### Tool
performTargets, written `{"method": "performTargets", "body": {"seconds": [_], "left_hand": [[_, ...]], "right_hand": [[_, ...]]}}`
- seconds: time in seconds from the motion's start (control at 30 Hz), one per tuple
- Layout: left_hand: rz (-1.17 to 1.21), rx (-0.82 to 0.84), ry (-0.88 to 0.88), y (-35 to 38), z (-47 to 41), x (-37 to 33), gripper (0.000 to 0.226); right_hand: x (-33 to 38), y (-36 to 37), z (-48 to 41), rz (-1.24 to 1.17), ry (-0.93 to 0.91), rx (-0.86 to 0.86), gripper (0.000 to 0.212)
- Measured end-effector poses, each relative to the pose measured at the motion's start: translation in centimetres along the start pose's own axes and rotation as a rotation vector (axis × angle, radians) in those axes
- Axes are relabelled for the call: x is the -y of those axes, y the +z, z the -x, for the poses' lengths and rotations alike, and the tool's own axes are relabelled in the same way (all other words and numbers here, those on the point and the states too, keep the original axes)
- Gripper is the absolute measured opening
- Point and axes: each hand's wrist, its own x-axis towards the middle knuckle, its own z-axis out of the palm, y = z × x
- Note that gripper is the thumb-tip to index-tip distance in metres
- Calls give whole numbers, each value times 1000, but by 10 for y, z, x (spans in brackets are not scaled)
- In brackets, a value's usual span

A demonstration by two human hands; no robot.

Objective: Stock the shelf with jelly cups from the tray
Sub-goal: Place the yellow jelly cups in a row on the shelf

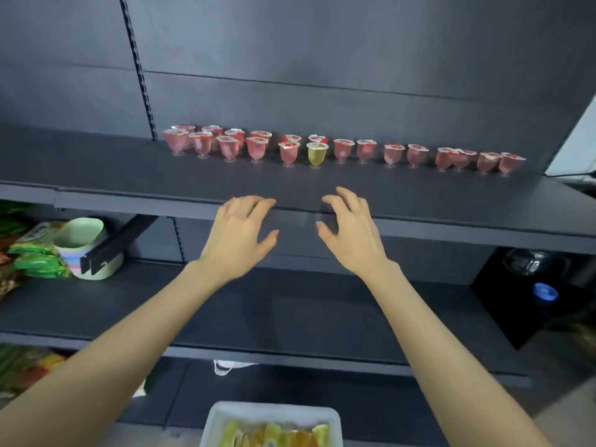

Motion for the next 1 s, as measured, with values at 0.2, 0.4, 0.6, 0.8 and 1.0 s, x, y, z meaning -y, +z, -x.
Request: {"method": "performTargets", "body": {"seconds": [0.2,0.4,0.6,0.8,1.0], "left_hand": [[-6,109,-14,50,104,5,50],[86,355,-130,121,202,9,48],[132,655,-267,204,302,7,47],[249,891,-450,301,403,4,49],[366,992,-697,388,462,3,58]], "right_hand": [[3,71,99,-34,57,118,47],[-11,160,186,-58,198,379,48],[-40,255,270,-89,347,719,50],[-76,359,348,-158,494,896,51],[-111,442,410,-213,672,969,50]]}}
